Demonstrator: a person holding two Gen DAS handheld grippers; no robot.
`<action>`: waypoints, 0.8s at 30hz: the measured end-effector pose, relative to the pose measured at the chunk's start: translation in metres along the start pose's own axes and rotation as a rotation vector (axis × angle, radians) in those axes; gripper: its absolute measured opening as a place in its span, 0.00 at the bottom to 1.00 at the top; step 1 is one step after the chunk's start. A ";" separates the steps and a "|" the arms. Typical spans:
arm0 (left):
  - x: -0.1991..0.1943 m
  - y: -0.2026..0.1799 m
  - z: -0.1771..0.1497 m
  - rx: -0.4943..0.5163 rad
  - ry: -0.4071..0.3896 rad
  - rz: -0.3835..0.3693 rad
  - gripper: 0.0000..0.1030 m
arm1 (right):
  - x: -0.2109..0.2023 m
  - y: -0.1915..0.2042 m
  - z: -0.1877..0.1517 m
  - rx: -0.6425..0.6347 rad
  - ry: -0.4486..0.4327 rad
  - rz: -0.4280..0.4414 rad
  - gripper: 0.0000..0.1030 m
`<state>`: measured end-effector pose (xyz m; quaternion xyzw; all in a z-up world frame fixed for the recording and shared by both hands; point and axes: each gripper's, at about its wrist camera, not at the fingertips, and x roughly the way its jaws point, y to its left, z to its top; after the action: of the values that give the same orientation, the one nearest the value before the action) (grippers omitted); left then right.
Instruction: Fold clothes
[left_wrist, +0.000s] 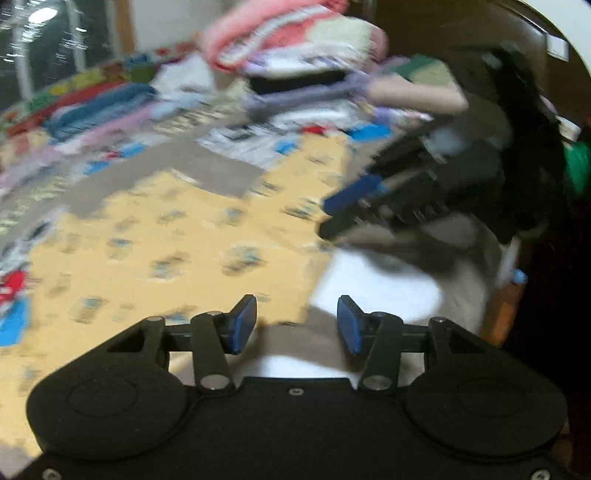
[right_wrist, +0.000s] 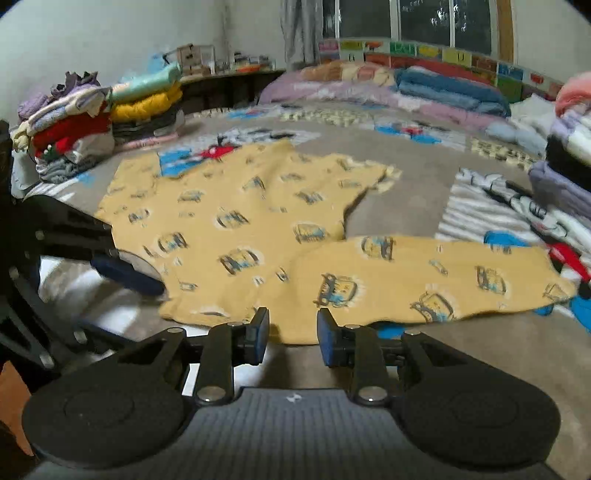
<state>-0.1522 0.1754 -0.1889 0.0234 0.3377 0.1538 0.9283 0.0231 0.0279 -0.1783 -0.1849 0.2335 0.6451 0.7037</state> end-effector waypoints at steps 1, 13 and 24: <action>-0.004 0.006 -0.001 -0.004 0.000 0.024 0.46 | 0.002 0.009 0.004 -0.033 -0.023 -0.012 0.29; -0.031 0.035 -0.026 0.109 0.071 0.148 0.37 | 0.037 0.074 0.004 -0.252 0.043 0.041 0.51; -0.022 0.092 -0.012 -0.086 0.080 0.087 0.44 | 0.017 0.015 0.037 0.110 -0.066 0.194 0.48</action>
<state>-0.2007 0.2550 -0.1711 -0.0078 0.3663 0.2092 0.9067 0.0123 0.0636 -0.1570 -0.1013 0.2621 0.7021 0.6543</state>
